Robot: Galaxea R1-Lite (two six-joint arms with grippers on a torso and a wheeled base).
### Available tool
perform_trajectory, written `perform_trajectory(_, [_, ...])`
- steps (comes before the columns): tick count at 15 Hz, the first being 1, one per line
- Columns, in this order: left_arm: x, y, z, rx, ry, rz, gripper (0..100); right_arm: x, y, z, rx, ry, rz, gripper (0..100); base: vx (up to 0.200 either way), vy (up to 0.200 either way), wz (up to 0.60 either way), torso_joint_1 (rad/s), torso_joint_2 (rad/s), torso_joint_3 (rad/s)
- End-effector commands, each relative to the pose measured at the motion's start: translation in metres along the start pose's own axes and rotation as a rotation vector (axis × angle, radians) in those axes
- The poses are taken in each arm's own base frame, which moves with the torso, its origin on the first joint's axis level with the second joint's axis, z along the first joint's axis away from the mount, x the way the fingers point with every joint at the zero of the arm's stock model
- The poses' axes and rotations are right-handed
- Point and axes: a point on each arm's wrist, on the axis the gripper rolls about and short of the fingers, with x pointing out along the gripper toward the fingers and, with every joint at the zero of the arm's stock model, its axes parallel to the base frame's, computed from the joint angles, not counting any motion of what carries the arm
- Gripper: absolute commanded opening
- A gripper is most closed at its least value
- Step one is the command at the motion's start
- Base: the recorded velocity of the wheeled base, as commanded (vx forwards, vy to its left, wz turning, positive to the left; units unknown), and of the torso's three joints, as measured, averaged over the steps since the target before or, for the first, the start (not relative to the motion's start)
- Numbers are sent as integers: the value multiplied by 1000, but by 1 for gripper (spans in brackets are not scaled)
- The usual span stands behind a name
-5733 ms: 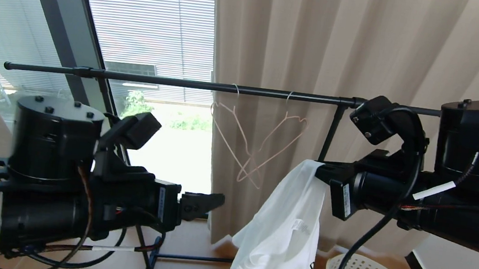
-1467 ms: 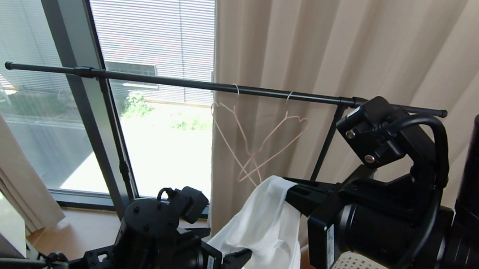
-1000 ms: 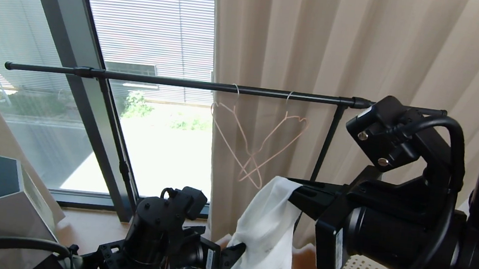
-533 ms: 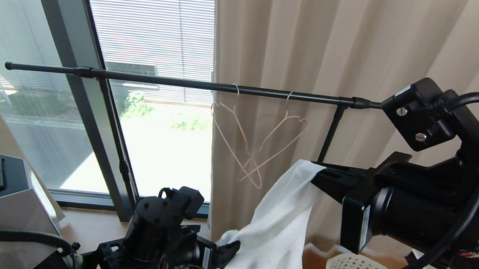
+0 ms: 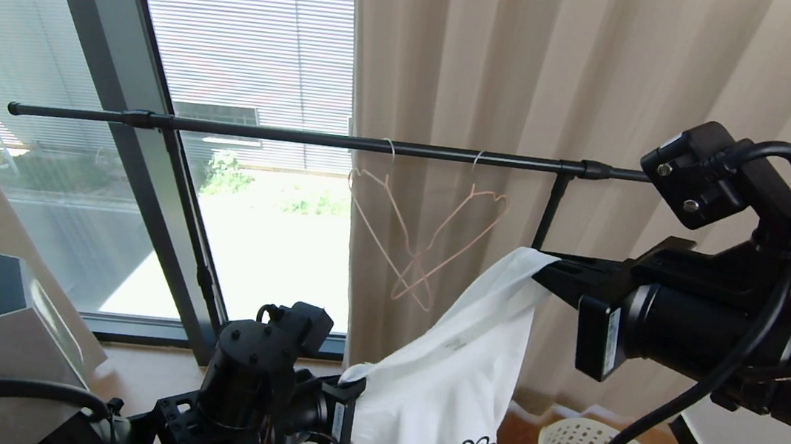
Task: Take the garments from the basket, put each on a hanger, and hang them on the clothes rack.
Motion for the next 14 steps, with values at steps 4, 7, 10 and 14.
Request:
perform_trajectory(4, [-19,-3,17,9,-75,-19,0,19,-22,-9,-36,58,-105,0,0,0,0,0,0,0])
perform_trajectory(7, [-26,-4,25,27,-81,-1,0,32,-23,-23,-118,130,-196,0,0,0,0,0,0,0])
perform_trajectory(10, [-28,-6,41,37,-58,52,0,42,-23,-35,-175,193,-268,0,0,0,0,0,0,0])
perform_trajectory(14, [-36,-3,81,37,-19,110,0,56,-14,-47,-215,254,-328,0,0,0,0,0,0,0])
